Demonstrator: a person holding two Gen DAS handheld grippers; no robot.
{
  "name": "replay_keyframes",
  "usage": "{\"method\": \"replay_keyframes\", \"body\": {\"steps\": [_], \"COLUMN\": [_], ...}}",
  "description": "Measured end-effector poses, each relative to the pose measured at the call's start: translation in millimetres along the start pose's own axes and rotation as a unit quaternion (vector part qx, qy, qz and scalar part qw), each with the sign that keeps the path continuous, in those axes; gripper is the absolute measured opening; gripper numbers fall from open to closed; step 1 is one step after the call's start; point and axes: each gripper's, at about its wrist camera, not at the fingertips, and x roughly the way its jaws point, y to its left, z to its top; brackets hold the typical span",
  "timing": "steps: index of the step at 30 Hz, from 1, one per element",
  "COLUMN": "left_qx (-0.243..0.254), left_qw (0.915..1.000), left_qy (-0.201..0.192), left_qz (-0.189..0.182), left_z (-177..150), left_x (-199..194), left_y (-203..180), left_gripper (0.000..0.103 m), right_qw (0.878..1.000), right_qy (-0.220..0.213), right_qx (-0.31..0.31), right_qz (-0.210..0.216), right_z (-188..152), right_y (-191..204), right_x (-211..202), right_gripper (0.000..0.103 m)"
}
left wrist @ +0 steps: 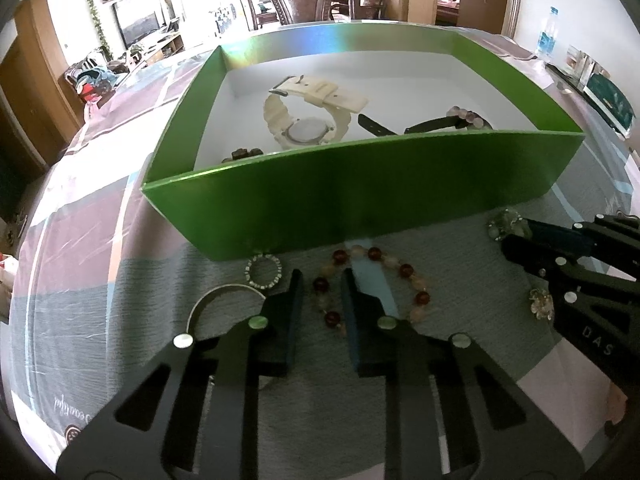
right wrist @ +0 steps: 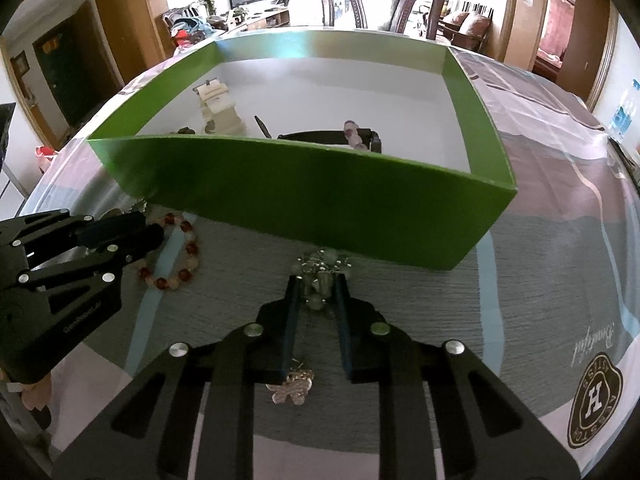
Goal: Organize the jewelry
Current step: 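Lift the red bead bracelet with the left tool while the right tool lifts the charm bracelet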
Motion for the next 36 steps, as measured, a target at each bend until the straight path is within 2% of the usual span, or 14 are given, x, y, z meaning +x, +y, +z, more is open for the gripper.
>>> {"method": "replay_keyframes", "body": {"steps": [10,11,14,20,22,25,29,32,36], "left_qx": [0.005,0.005,0.005,0.006,0.006,0.006,0.008,0.010,0.008], "left_qw": [1.0000,1.0000,1.0000,1.0000,0.9999,1.0000,1.0000,0.9999,1.0000], "left_qy": [-0.001,-0.002,-0.002,-0.003,-0.003,-0.003,-0.003,-0.003,-0.002], "left_qz": [0.004,0.005,0.006,0.008,0.008,0.006,0.003,0.002,0.002], "left_z": [-1.4,-1.6,-1.9,-1.5,-1.5,-1.4,-2.3,-2.3,-2.5], "left_x": [-1.2,-1.3,-1.6,-1.6,-1.7,-1.5,-2.0,-2.1,-2.4], "left_y": [-1.8,-2.1,-2.1,-1.8,-1.6,-1.0,-2.3,-3.8,-3.7], "left_gripper": [0.020,0.020,0.021,0.022,0.022,0.020,0.016,0.009,0.008], "right_qw": [1.000,1.000,1.000,1.000,1.000,1.000,1.000,1.000,1.000], "right_qy": [0.001,0.001,-0.001,-0.007,-0.008,-0.005,-0.005,-0.005,-0.004], "right_qx": [-0.001,0.000,0.010,0.016,0.012,0.006,0.002,0.000,-0.002], "right_qz": [-0.003,-0.004,-0.001,0.003,0.003,0.005,0.005,0.007,0.006], "right_z": [-0.3,-0.8,-0.3,-0.2,-0.7,-0.6,-1.4,-1.1,-1.0], "right_y": [0.4,0.2,-1.9,-2.5,-0.8,1.0,2.1,1.9,2.3], "right_x": [-0.2,0.0,0.1,-0.5,-0.1,1.4,0.7,1.0,1.0], "right_gripper": [0.020,0.021,0.032,0.033,0.032,0.020,0.019,0.017,0.016]}}
